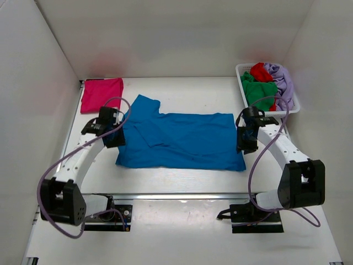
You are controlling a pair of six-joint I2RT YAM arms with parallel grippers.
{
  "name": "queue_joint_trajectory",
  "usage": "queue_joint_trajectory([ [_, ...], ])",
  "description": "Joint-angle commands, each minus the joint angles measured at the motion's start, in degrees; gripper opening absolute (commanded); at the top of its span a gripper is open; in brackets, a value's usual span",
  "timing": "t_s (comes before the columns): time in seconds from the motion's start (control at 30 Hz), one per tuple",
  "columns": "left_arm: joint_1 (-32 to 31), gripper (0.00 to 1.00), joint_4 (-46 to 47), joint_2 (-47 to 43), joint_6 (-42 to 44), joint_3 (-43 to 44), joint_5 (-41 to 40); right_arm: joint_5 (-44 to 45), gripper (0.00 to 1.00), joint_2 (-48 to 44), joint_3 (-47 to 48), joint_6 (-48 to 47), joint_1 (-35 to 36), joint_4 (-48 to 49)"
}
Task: Fold and stack the t-shirts
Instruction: Fold the flattened tshirt in 1/3 of the way, then grap the side of the flattened tshirt furthest away from the robot with both arms
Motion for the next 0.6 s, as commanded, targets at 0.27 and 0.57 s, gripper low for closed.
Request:
queue_joint_trajectory([
  [0.27,-2.1,0.56,17.0,30.1,0.3,32.0,-0.6,2.5,0.36,16.0,17.8,3.3,0.4,15.7],
  [0.57,-3.7,0.60,11.1,60.1,3.4,66.3,-9.3,5.3,0.49,26.1,26.5,7.8,1.0,22.1],
])
